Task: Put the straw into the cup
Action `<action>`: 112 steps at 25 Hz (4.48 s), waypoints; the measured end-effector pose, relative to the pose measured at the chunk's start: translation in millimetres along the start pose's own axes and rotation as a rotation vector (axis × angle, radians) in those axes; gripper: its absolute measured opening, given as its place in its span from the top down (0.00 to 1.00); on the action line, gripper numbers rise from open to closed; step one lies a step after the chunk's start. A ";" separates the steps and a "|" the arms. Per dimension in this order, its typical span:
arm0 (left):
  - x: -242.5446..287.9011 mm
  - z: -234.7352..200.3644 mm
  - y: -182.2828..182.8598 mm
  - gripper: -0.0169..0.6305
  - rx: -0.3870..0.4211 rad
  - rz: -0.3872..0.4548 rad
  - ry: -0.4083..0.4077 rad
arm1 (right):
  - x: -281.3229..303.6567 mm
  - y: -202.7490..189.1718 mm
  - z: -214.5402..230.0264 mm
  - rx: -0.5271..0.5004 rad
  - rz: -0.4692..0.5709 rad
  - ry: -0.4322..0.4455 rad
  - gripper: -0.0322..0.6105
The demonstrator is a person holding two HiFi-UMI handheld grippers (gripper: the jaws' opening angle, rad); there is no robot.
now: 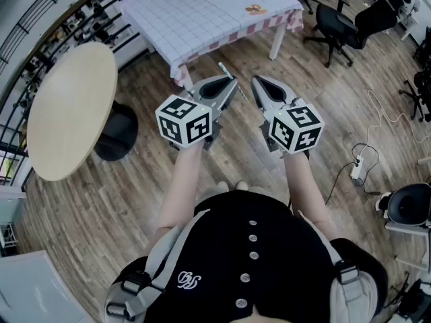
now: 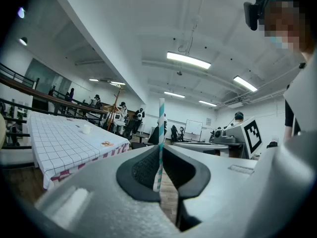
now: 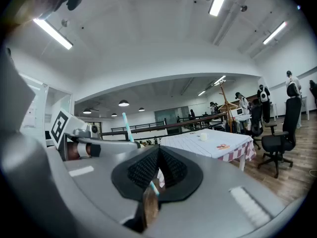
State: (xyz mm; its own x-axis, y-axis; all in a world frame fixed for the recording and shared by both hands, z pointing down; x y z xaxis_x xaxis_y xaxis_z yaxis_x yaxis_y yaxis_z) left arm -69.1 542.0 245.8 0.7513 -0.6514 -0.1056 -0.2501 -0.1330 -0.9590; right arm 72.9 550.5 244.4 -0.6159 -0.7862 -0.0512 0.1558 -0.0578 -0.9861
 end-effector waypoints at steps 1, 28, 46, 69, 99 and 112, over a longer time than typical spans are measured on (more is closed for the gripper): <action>-0.4 0.1 -1.5 0.94 -0.001 -0.007 -0.003 | -0.2 0.4 1.4 0.006 0.000 -0.001 0.95; 14.2 3.4 -14.8 0.94 -0.036 0.040 0.046 | -9.4 -24.5 23.0 0.078 -0.049 0.028 0.95; 71.3 -28.3 -42.7 0.94 -0.085 0.016 0.036 | 17.5 -28.4 87.0 0.120 -0.004 -0.026 0.95; 204.5 -263.1 35.8 0.94 -0.020 0.059 -0.001 | 274.9 -2.7 197.8 0.067 0.006 -0.041 0.95; 317.6 -402.7 35.6 0.94 0.006 0.006 0.069 | 426.5 -13.8 317.9 0.079 -0.052 -0.030 0.95; 413.4 -472.6 45.2 0.94 -0.016 0.054 0.160 | 502.0 -0.8 411.8 0.066 -0.092 0.062 0.95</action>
State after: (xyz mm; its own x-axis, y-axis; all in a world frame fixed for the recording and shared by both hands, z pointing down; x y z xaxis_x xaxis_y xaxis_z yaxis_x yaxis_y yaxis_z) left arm -58.4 -86.3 282.9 0.6302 -0.7682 -0.1125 -0.2981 -0.1057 -0.9487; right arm 81.6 -97.5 284.5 -0.6765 -0.7360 0.0272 0.1455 -0.1698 -0.9747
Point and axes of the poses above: the fingertips, and each gripper's own axes: x forward along the fingers, z to its right, y out of its top, the point moved 7 cm from there along -x, backward along the fingers, and after that the axes turned 10 degrees about z, right-handed, at the moved point
